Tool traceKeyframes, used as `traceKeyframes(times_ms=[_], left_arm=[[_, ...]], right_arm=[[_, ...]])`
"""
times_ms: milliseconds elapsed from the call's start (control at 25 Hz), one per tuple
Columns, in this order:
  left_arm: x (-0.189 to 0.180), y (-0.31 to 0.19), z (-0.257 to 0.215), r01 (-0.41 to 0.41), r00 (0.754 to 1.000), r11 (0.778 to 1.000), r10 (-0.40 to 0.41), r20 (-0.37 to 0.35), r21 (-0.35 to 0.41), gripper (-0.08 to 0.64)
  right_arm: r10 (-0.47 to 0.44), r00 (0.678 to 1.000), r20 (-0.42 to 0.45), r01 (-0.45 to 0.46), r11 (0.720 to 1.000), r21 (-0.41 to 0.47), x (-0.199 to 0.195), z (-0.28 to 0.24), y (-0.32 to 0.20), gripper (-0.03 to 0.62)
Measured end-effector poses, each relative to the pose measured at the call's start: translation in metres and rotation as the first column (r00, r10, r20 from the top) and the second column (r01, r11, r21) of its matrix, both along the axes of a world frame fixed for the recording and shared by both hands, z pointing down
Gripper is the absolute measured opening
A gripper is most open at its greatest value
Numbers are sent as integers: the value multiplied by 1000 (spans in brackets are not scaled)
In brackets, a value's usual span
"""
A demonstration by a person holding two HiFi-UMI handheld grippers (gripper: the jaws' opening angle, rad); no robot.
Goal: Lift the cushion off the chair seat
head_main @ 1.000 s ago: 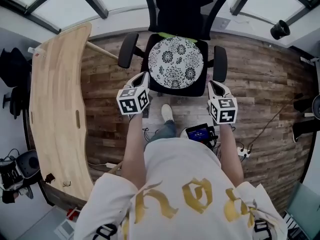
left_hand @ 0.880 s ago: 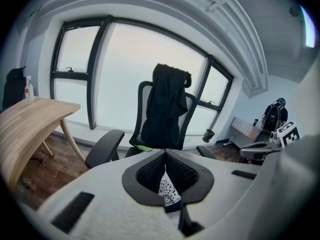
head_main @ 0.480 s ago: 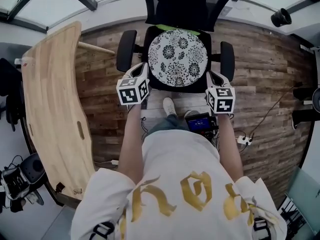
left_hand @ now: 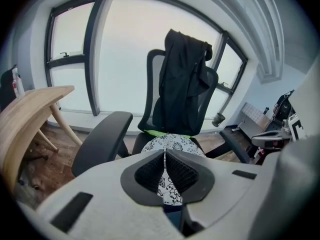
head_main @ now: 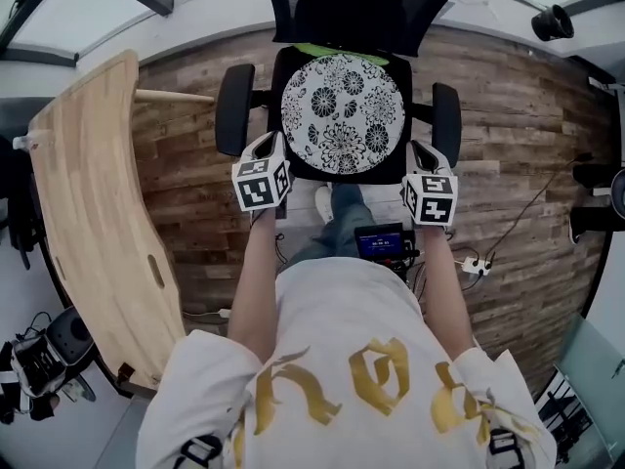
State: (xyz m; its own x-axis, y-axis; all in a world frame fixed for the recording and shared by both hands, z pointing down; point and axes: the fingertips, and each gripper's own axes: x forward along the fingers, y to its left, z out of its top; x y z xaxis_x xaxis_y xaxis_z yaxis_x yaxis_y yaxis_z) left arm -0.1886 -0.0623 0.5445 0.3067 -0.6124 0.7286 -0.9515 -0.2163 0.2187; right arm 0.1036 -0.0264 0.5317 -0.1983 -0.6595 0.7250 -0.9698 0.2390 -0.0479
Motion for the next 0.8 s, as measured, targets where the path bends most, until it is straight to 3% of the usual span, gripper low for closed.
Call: traceKeyframes(times_ms=[360, 520, 640, 760, 800], left_arm=[[2, -21, 71, 6, 1000, 989, -3, 19, -149, 12], [-3, -22, 118, 18, 999, 967, -10, 34, -254, 12], [-7, -25, 145, 25, 999, 946, -15, 32, -324, 14], [-11, -30, 165, 47, 998, 936, -33, 47, -349, 14], [-13, -33, 170, 55, 998, 934, -35, 61, -352, 14]], right_arm=[[-3, 1000, -14, 2, 995, -103, 5, 65, -50, 14], [17, 1000, -18, -20, 984, -177, 9, 103, -62, 14], [63, 997, -50, -70, 984, -165, 19, 121, -78, 15], [57, 995, -81, -71, 981, -182, 22, 141, -93, 25], [51, 995, -86, -67, 978, -197, 22, 149, -97, 58]])
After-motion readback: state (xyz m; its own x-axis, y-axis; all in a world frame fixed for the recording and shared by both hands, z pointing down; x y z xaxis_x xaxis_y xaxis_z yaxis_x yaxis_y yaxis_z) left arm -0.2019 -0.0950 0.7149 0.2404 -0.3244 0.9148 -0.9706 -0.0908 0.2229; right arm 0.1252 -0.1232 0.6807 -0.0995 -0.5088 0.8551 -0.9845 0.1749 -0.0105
